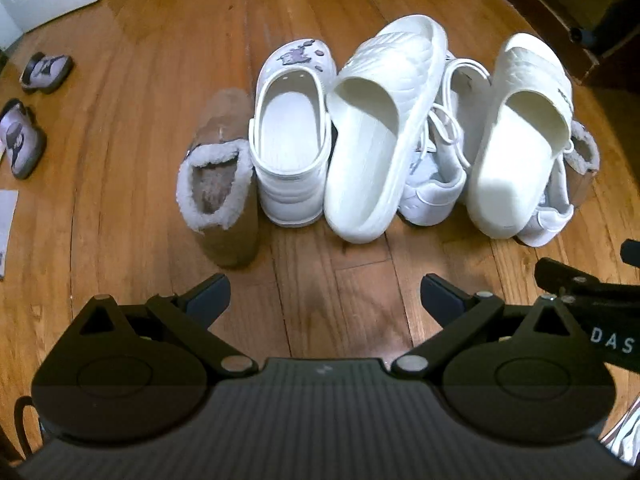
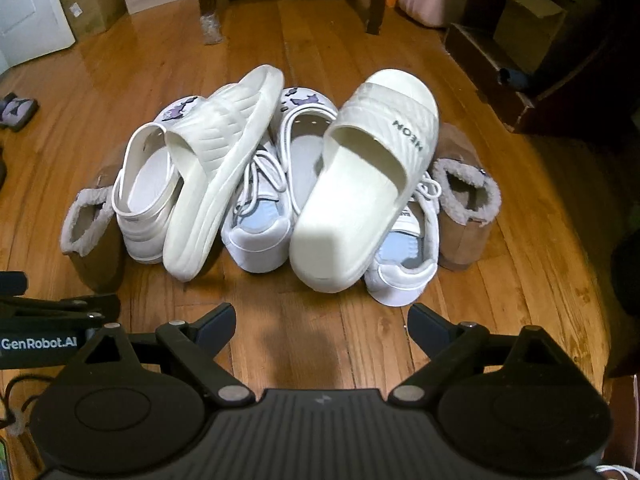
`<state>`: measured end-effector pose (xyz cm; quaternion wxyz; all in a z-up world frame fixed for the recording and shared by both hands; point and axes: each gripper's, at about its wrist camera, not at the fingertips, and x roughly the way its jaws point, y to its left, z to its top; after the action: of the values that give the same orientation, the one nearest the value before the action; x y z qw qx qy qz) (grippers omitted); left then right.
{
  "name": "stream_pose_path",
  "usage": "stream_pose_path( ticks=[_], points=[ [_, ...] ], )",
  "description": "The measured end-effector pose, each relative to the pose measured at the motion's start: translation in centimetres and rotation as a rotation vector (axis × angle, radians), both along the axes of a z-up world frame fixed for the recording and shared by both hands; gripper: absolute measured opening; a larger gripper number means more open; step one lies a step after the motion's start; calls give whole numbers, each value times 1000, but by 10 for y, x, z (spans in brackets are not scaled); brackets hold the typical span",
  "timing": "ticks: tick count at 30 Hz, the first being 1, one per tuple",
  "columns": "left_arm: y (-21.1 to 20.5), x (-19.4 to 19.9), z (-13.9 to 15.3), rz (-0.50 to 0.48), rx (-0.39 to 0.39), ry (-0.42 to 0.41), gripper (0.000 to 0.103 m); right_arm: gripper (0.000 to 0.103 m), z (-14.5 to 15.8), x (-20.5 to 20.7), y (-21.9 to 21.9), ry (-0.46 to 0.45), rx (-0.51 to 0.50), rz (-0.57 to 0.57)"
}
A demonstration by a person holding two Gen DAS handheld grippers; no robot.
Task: Organize scattered shoes
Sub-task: 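Approach the shoe pile with both tools held open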
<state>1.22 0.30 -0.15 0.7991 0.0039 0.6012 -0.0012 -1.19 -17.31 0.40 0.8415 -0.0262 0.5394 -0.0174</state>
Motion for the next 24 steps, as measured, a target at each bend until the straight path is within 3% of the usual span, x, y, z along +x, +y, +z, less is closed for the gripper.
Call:
stream_pose_path(
  ticks=[4, 10, 24],
  points=[
    [3, 10, 0, -3, -18, 36, 103, 93, -3, 4, -5, -2, 20, -6],
    [5, -5, -7, 10, -34, -73, 103, 93, -8, 10, -12, -4, 49, -15],
    [-9, 3, -5, -14, -38, -39, 103, 94, -9, 9, -8, 79, 37, -17]
  ],
)
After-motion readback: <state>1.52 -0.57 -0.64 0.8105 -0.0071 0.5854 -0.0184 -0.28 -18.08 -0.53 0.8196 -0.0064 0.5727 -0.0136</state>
